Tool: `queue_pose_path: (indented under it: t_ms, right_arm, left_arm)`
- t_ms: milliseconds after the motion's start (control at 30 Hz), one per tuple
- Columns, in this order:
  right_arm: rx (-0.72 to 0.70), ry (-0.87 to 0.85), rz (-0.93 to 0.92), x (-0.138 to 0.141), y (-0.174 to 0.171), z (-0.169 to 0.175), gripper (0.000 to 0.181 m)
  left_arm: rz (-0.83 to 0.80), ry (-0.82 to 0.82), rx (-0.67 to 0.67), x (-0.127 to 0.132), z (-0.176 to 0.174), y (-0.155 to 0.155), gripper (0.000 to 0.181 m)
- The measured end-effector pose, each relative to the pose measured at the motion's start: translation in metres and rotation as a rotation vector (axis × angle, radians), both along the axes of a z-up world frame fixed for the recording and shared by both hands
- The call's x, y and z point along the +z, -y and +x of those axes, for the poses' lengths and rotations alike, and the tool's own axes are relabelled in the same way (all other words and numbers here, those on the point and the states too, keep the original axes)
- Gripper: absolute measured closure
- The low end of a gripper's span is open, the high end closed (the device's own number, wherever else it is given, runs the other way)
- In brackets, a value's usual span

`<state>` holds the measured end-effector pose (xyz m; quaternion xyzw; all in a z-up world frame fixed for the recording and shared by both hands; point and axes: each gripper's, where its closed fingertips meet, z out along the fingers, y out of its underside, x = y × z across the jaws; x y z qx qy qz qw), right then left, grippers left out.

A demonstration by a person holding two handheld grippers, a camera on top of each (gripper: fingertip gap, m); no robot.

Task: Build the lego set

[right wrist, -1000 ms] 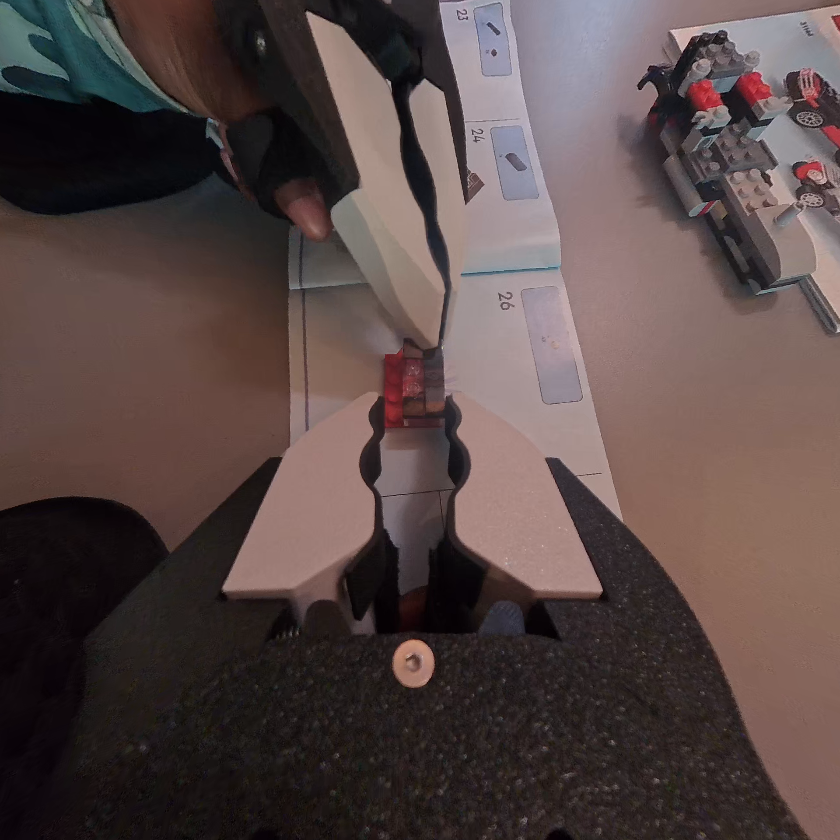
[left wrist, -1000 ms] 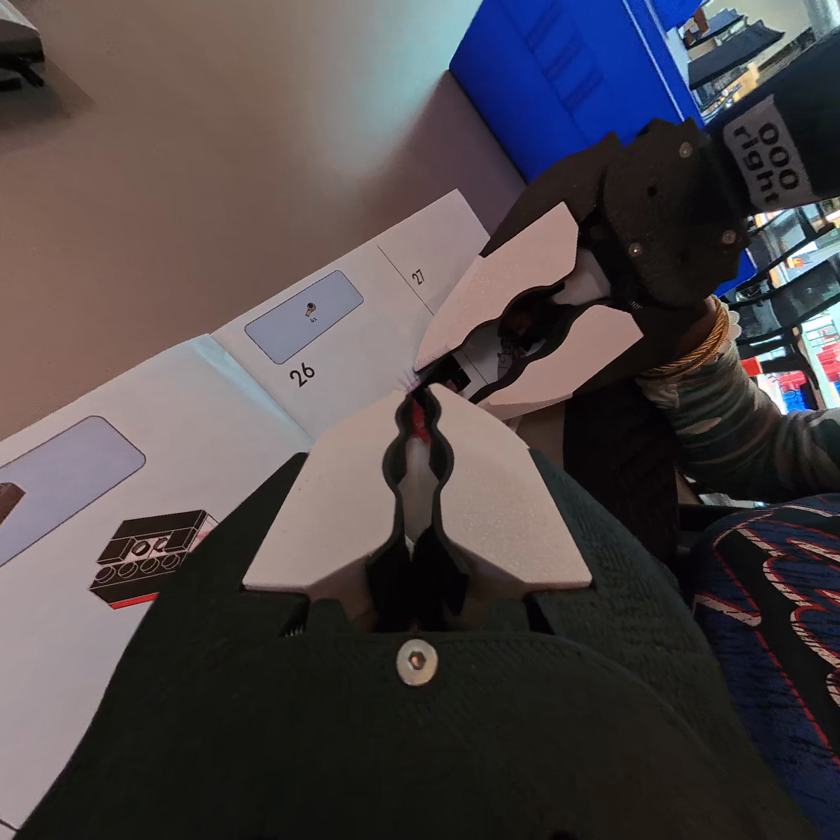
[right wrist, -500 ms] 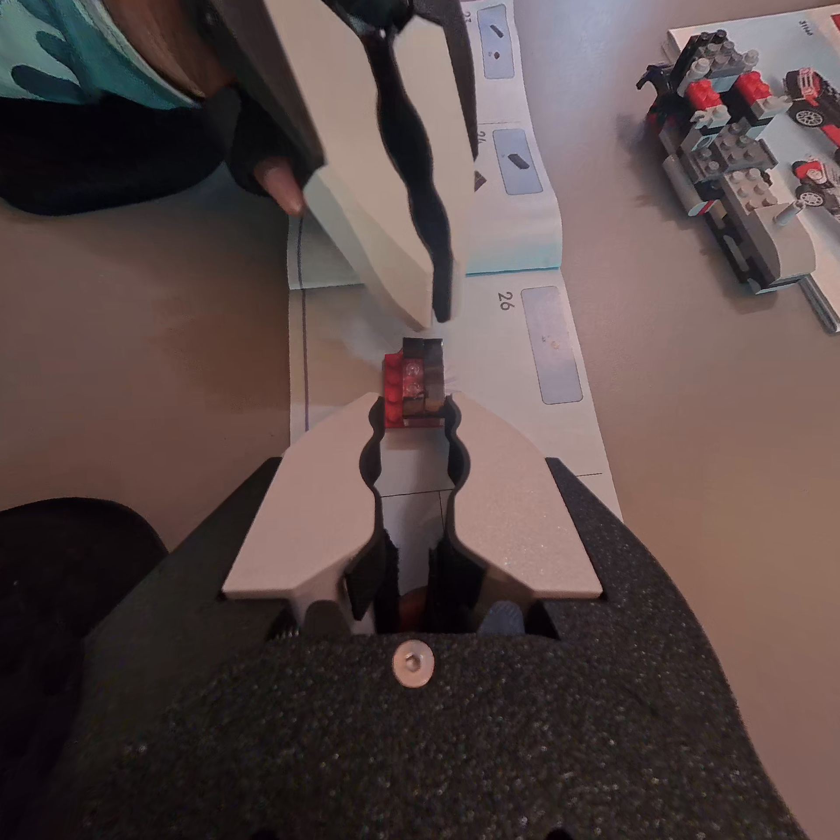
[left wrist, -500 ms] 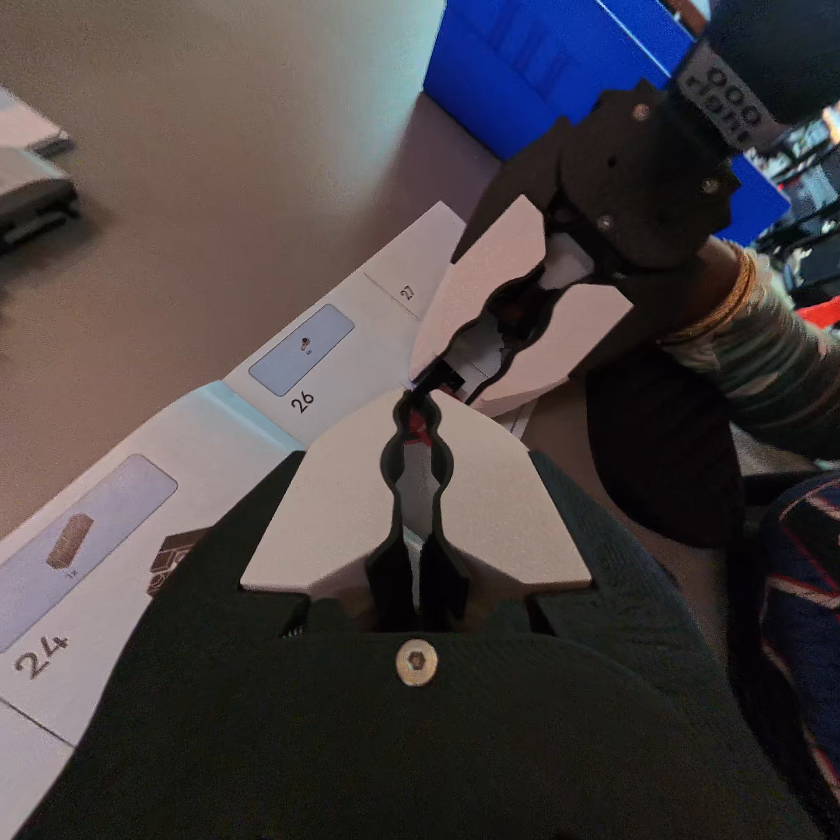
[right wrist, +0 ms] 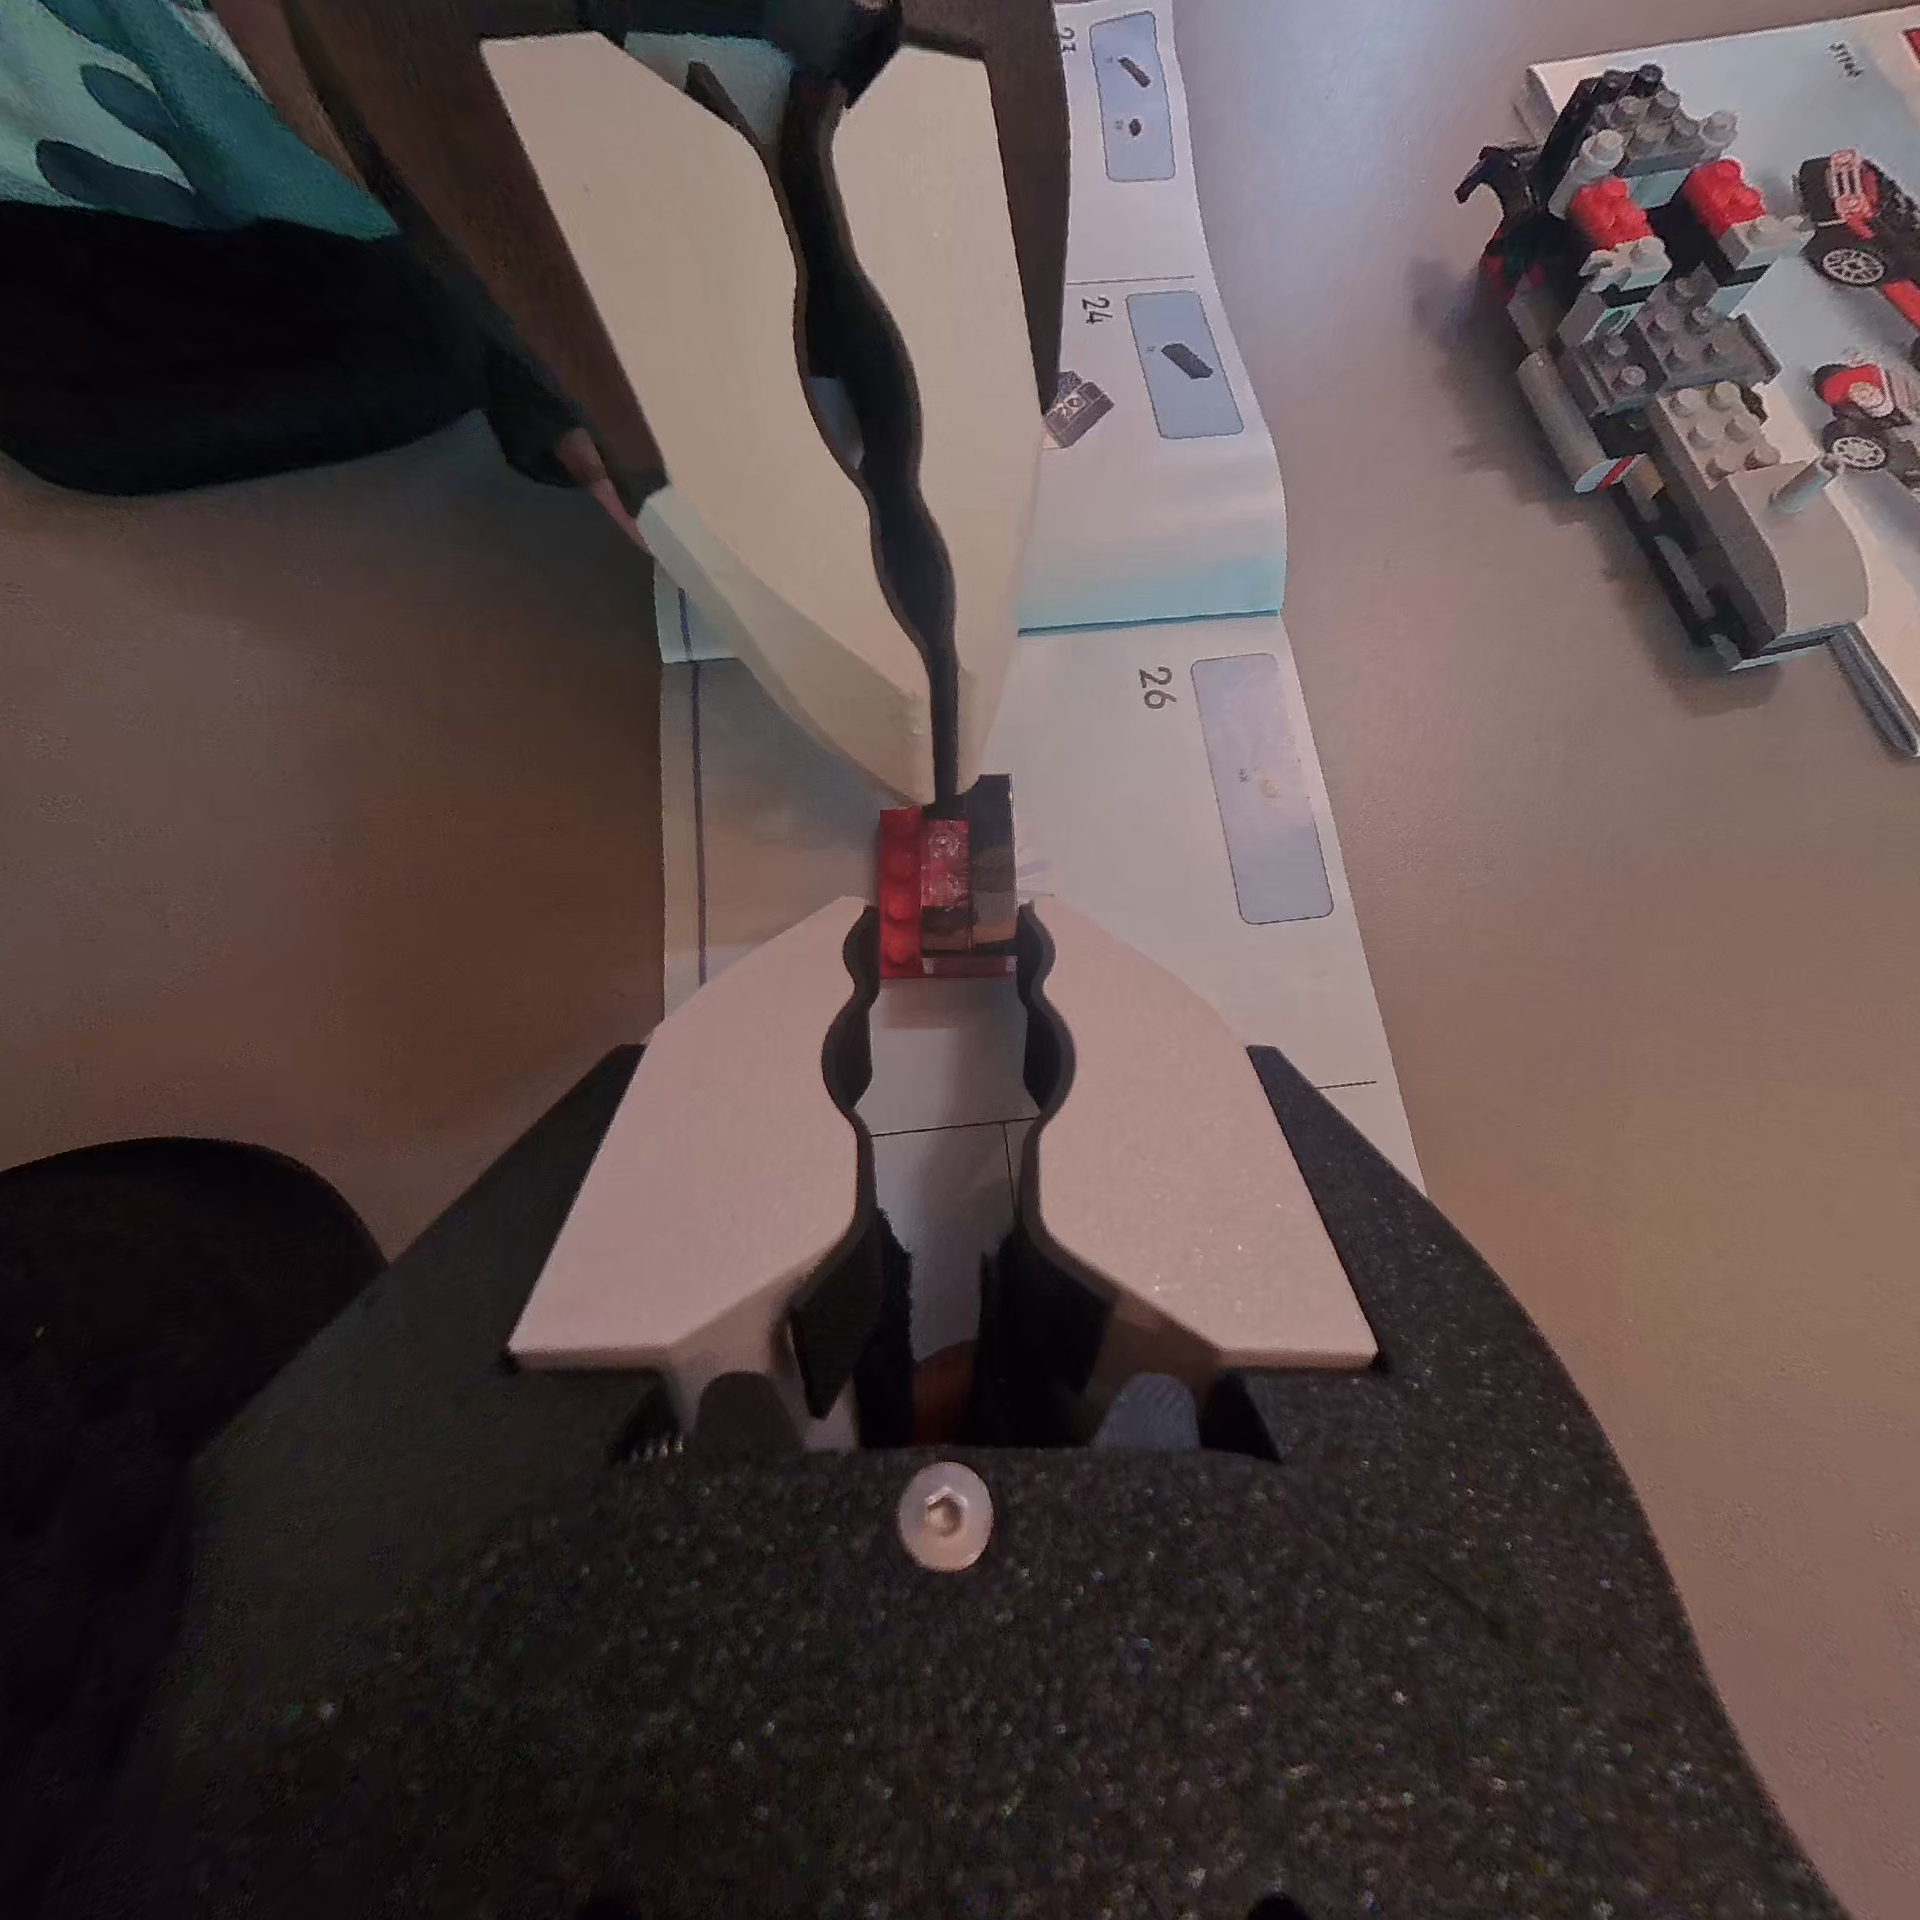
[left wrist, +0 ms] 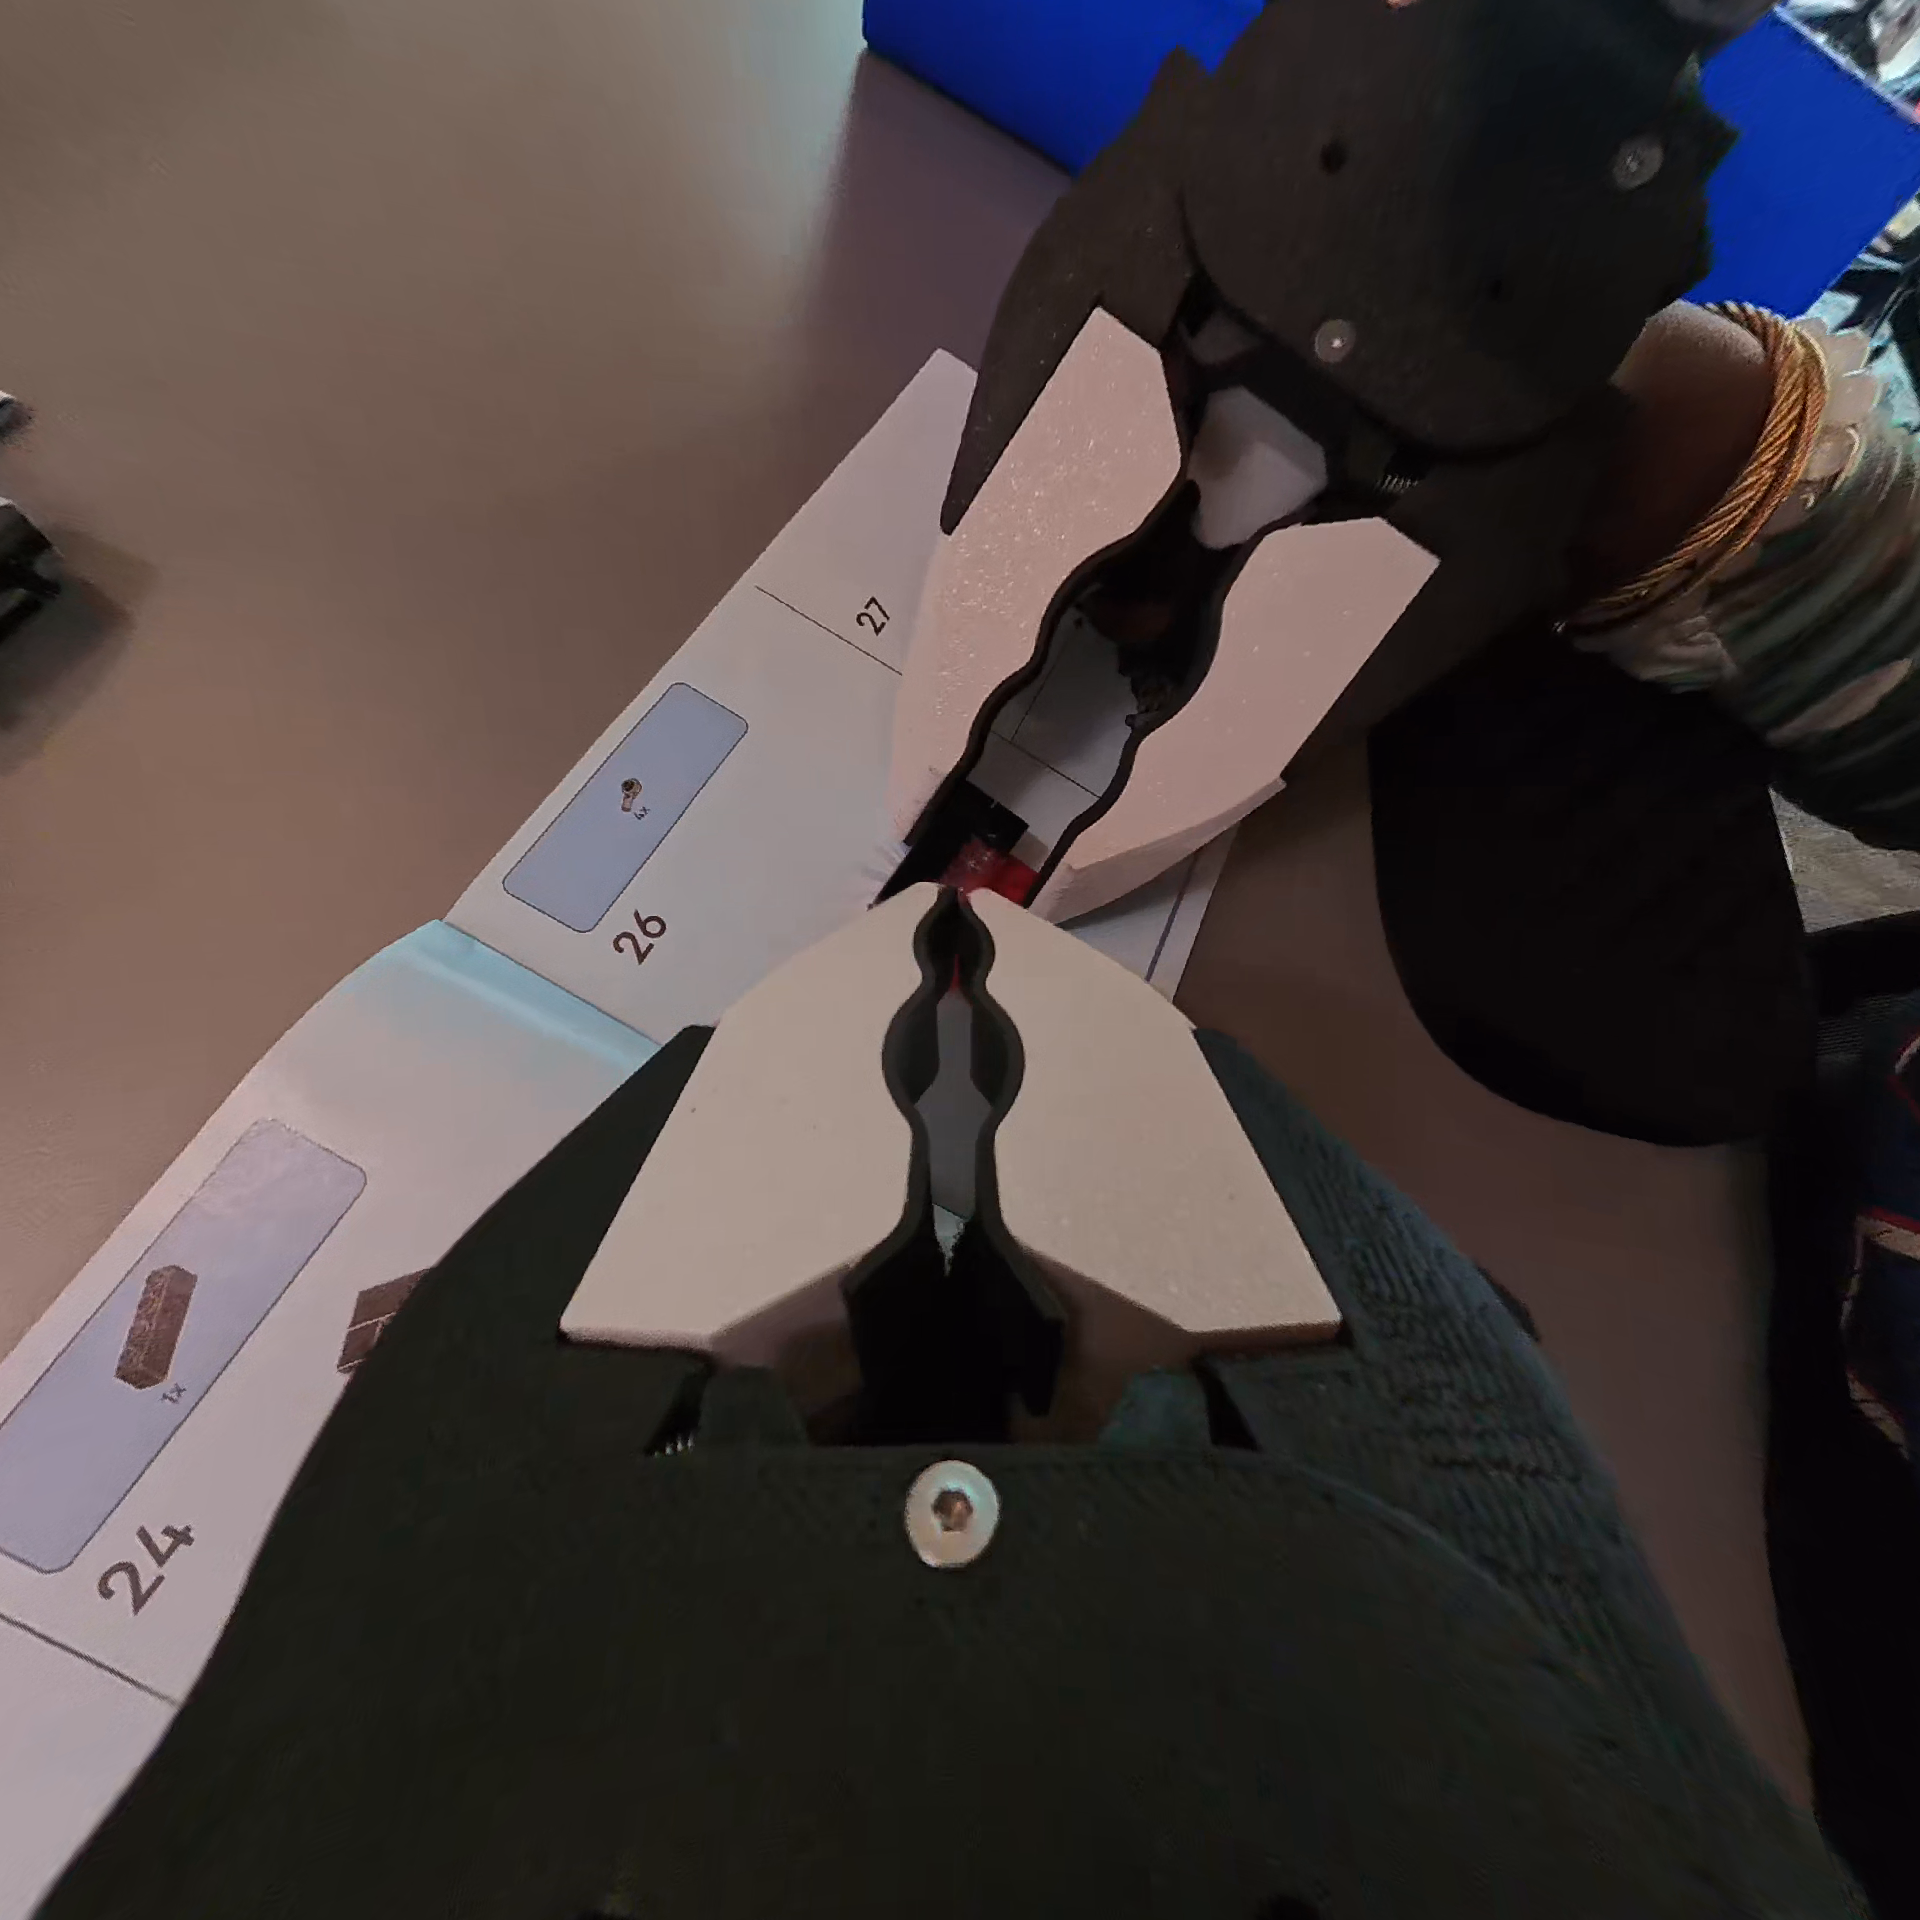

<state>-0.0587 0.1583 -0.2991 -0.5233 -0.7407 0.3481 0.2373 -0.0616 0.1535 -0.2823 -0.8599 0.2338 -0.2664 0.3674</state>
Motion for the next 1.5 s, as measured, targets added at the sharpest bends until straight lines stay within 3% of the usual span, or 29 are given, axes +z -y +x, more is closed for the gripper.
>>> queue_pose_path:
  t_ms: [267, 300, 400, 467, 533, 700, 1233, 1500]
  right_arm:
    - [0.0, 0.002, -0.002, 0.0, 0.0, 0.0, 0.156]
    - [-0.001, 0.005, -0.002, 0.0, 0.0, 0.001, 0.156]
    - [-0.035, 0.008, -0.033, 0.001, -0.004, 0.0, 0.157]
    - [-0.023, 0.007, -0.03, 0.001, -0.002, 0.001, 0.157]
    - [-0.017, 0.008, -0.035, 0.001, -0.001, 0.001, 0.157]
    - [-0.017, 0.006, -0.025, 0.001, -0.001, 0.001, 0.157]
    - [-0.018, 0.003, -0.013, 0.0, -0.001, 0.001, 0.157]
    - [-0.019, 0.002, -0.005, 0.0, -0.001, 0.001, 0.157]
  left_arm:
    - [0.032, -0.043, -0.039, -0.003, 0.008, 0.004, 0.181]
    - [-0.008, -0.08, -0.074, -0.013, 0.012, 0.008, 0.173]
    - [0.001, -0.14, -0.068, -0.019, 0.008, 0.008, 0.181]
    - [0.059, -0.181, -0.091, -0.01, 0.008, 0.011, 0.181]
    - [0.113, -0.117, -0.125, 0.01, 0.017, 0.014, 0.181]
    - [0.122, -0.147, -0.01, 0.007, -0.009, 0.0, 0.181]
    - [0.011, -0.103, 0.091, -0.005, -0.005, -0.008, 0.181]
    - [0.025, -0.248, 0.158, -0.007, -0.002, -0.013, 0.181]
